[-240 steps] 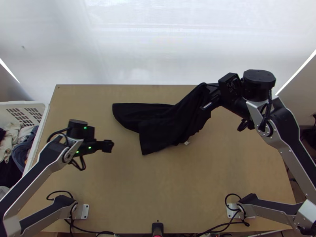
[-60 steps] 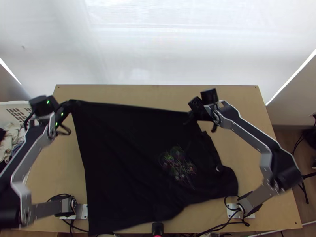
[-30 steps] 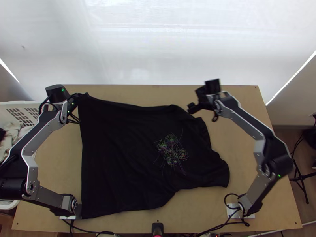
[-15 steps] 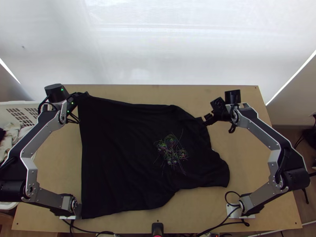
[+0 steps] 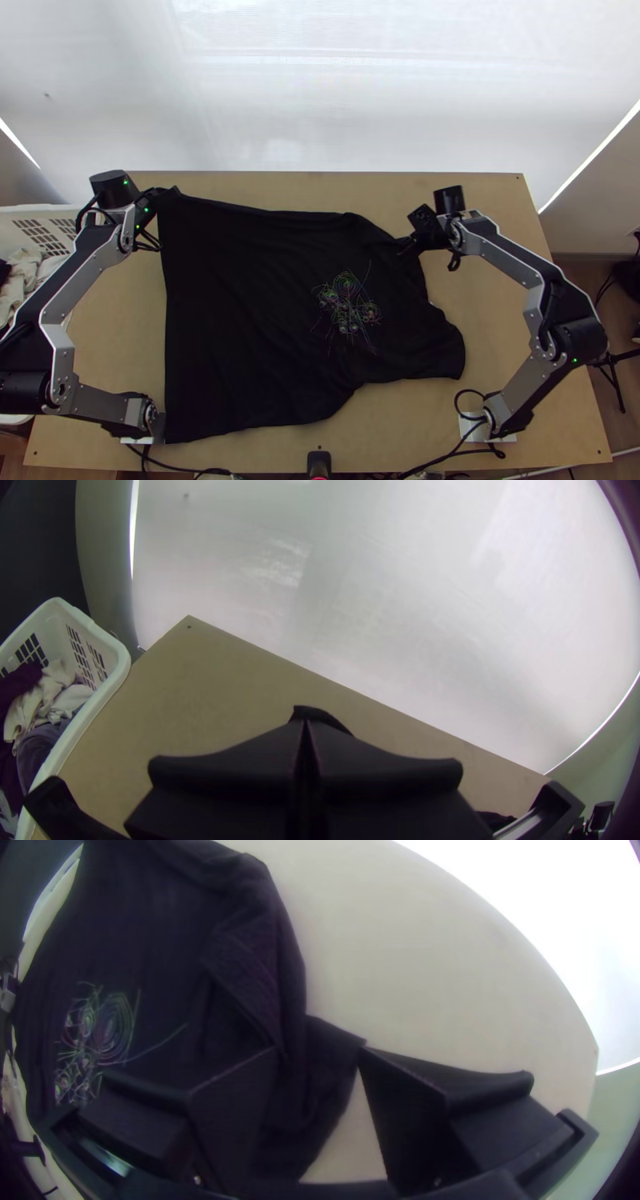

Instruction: Fold the t-shirt

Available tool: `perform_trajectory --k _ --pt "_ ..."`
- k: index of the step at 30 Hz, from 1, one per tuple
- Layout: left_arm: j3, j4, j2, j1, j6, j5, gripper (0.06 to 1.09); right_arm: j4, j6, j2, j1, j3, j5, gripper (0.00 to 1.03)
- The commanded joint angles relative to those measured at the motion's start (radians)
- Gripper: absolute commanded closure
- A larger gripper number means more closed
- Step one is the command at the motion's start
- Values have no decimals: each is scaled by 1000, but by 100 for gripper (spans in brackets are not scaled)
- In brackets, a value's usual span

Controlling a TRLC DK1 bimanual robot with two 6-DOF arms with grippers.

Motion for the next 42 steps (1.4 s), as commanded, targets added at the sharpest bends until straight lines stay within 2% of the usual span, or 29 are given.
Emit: perform_trajectory --k 1,7,8,9,12,17,23,28,29,30,33,34,36,42 --pt "-1 -5 -5 -3 -3 -4 105 2 16 52 37 31 -2 46" --pt "-3 -5 -4 -3 -7 -4 105 2 22 72 57 48 -2 47" --pt "-3 -5 -4 -3 -7 -5 105 2 22 80 59 57 -2 50" --pt "-3 -5 -4 -3 -9 -5 105 2 22 90 60 66 -2 55" --pt "-1 -5 -5 -1 -9 -7 105 -6 22 103 70 94 -20 82" --pt "0 -7 -10 0 -9 -7 105 -27 45 75 113 161 -39 100" --pt "4 -5 -2 -1 -13 -9 105 -13 51 52 208 285 -37 100" --pt "16 -5 7 -6 -21 -9 105 -6 48 110 275 387 -37 100" --pt "17 -5 7 -6 -21 -9 105 -6 50 129 286 399 -37 97" --pt "17 -5 9 -6 -23 -9 105 -7 51 147 295 404 -33 81" --pt "19 -5 12 -6 -23 -9 105 -18 51 184 312 390 42 24" --pt "20 -5 12 -6 -24 -9 105 -23 51 185 312 381 65 12" --pt "20 -5 12 -3 -23 -9 105 -29 59 164 307 356 87 4" --pt "19 -2 19 8 -23 -9 105 -29 77 124 202 301 87 5"
